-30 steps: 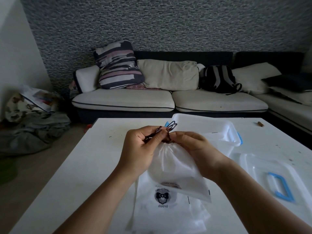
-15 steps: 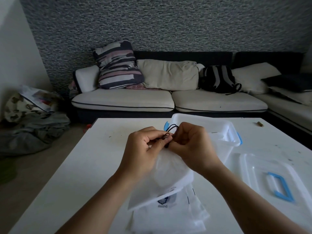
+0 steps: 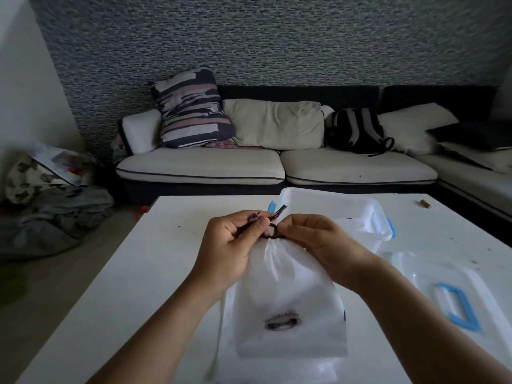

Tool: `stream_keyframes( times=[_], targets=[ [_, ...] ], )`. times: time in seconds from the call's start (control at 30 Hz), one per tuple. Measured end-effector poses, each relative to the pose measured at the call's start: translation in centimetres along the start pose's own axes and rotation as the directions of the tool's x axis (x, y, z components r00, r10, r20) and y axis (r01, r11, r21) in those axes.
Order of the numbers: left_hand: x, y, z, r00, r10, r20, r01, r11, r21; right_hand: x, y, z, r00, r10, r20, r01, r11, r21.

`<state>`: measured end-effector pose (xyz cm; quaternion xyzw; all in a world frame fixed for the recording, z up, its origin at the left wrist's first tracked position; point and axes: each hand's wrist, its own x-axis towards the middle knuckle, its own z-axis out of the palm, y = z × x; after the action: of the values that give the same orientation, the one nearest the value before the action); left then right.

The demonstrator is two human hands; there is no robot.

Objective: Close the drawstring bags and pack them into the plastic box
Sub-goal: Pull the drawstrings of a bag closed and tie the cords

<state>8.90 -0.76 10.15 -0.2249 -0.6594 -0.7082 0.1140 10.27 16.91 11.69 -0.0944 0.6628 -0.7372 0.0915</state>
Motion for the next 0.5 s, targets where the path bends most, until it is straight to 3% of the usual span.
stream_keyframes(
  times=[0.1,0.23,0.5],
  targets=[
    [-0.13,-0.1,0.34,1.0,-0.016,0.008,0.016,1.0,0.015,0.1,-0.37,0.33,0.997,-0.047,-0.064,0.045,0.998,-0.037],
    [-0.26,-0.14,0.45,1.0,-0.017,0.002,0.017,0.999,0.044,0.18,-0.14,0.84,0.99,-0.061,-0.124,0.066,0.997,0.035],
    [-0.13,0.04,0.04,0.99,-0.132,0.04,0.134,0.99,-0.044,0.01,-0.28,0.19,0.994,-0.016,-0.112,0.033,0.988,0.148]
  ],
)
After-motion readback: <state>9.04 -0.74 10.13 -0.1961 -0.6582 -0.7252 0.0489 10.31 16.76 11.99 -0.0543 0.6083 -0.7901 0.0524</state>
